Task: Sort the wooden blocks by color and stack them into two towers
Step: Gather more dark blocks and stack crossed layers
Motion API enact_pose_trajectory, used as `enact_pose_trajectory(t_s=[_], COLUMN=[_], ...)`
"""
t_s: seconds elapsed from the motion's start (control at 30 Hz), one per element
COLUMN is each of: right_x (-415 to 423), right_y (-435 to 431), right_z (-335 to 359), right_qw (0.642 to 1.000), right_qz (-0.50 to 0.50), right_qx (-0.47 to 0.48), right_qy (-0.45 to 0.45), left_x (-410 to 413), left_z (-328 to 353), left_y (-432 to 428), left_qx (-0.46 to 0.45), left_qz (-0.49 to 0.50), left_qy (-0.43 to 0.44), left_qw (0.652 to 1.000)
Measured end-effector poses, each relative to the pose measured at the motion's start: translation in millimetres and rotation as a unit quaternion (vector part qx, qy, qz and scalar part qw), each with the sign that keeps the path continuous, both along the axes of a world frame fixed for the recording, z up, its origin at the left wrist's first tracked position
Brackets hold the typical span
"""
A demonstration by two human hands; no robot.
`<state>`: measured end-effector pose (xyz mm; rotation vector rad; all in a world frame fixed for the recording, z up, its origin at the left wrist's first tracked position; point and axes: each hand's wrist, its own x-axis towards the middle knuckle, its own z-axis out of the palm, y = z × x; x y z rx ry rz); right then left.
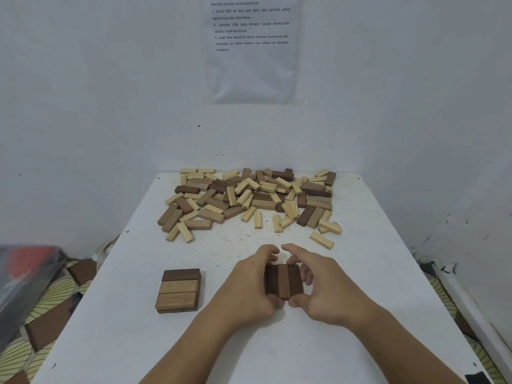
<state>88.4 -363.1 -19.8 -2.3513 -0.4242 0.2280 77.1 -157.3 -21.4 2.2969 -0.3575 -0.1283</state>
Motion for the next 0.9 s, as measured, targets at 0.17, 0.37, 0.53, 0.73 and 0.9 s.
enact_pose_trajectory(t_s=[0.17,0.37,0.53,0.73,0.9], right_x=[-1,0,1,-1,-3], right_y=[-2,-1,0,1,4], right_z=[-1,-3,-4,-5,7], right_qw=[1.0,1.0,1.0,1.0,1.0], right_qz=[-0.005,-0.012,-0.009,-0.019,-0.025], right_qx=[0.003,0.014,0.017,0.021,0.012], right_qy=[0.002,0.005,-0.002,-0.005,-0.011], left_x=[1,5,5,7,2], left_z=[0,3,1,3,15], left_y=[1,1,0,-2,1], left_qx=[0.007,0.02,0.027,0.034,0.029], left_qz=[-0.005,-0.013,-0.009,-0.006,-0.01], left_qy=[0.008,0.002,-0.011,-0.013,-0.022], left_qw=[1.0,1.0,1.0,0.999,0.999])
